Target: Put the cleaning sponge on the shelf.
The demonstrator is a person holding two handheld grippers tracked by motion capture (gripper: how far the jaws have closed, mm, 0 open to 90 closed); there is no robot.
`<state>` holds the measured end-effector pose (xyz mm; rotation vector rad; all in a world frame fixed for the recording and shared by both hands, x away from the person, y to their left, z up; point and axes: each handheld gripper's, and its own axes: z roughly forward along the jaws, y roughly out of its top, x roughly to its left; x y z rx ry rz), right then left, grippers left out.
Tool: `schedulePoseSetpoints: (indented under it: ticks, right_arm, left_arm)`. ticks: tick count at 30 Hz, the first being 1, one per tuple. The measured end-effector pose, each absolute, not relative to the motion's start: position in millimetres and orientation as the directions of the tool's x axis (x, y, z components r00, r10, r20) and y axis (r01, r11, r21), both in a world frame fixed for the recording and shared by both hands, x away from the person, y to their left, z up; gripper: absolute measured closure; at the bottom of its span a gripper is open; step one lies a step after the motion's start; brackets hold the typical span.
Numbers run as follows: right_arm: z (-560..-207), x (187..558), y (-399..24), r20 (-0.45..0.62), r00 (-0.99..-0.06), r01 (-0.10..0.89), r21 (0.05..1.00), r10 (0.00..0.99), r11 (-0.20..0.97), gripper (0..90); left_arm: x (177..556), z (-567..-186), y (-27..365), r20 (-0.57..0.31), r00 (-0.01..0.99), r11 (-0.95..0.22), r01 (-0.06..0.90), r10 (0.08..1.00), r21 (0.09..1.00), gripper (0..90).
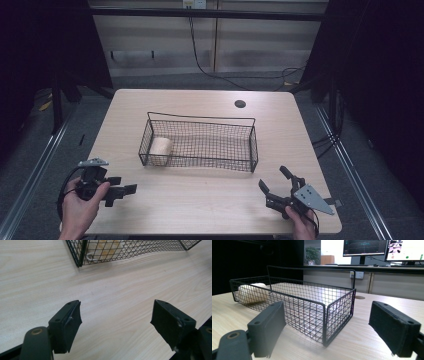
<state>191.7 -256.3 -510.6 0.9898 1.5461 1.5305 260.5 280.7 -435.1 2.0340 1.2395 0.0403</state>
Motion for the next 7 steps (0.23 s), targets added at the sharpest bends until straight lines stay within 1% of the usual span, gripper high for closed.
schedulePoseSetpoints:
  ticks: [2,7]
  right_arm:
    - [-510.5,191.6,-256.1,0.016,-0.437,0.031,1.0,0.899,-0.003,13.0]
    - [-510.6,191.9,-256.3,0.015,-0.44,0.028,1.0,0.898,-0.003,13.0]
  left_arm:
    - [257.4,-438.9,281.7,-0.322,0.54,-0.266,0.747,0.778,0.609,22.9]
    - [257.5,-447.9,284.8,-0.305,0.534,-0.285,0.757,0.789,0.588,22.2]
